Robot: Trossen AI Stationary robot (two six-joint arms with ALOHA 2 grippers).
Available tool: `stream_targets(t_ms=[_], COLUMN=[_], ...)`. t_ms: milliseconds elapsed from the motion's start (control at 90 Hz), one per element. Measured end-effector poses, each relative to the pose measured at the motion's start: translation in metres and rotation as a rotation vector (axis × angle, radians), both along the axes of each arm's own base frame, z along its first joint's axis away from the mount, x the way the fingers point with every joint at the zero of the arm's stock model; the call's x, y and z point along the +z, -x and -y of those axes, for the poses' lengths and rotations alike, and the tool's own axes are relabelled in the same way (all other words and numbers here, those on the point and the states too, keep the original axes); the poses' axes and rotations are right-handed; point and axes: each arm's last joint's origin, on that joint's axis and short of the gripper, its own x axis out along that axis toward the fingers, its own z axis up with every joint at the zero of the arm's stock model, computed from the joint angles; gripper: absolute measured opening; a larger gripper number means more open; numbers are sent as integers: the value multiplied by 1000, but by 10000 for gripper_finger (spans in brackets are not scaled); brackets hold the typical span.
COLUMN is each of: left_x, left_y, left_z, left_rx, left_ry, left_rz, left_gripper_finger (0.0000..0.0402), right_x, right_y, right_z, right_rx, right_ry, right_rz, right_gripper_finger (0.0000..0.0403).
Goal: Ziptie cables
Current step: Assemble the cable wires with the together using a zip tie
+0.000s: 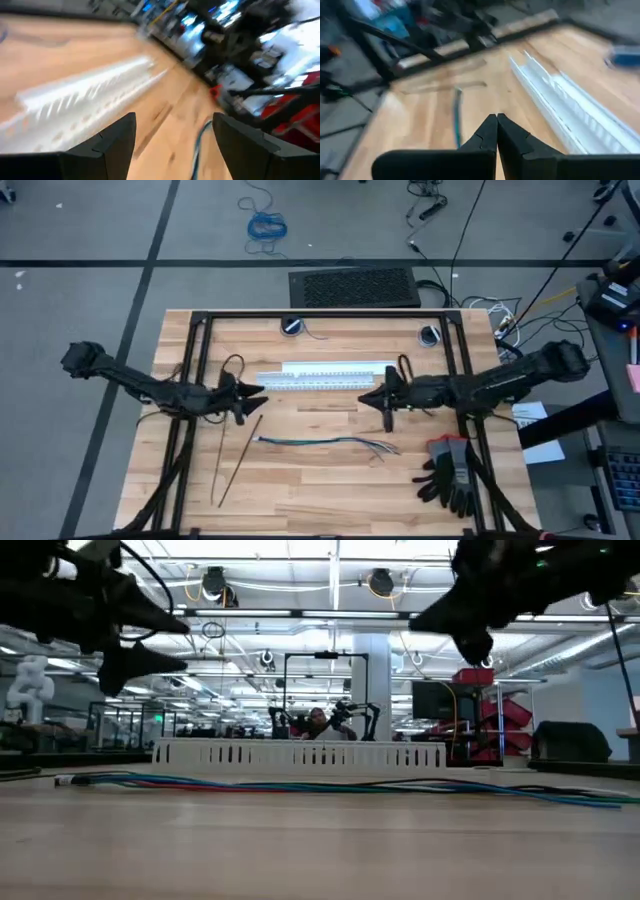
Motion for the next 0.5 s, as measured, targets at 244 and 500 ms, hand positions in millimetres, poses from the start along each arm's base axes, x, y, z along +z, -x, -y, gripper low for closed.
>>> stream_targets(t_ms=[244, 500], left_x=[-1, -26], left_y=[-14, -10], left_z=[22, 30], left_rx=[-13, -4], left_ry=[75, 175], left_rz=[-454, -672], left_gripper_finger=[210, 192], right_x=[-20, -18], right_y=[-7, -9], right_z=[5, -1], right_rx=[-141, -114], right_ry=[-8, -9], right_rz=[-206, -176], right_gripper_finger=[0, 0])
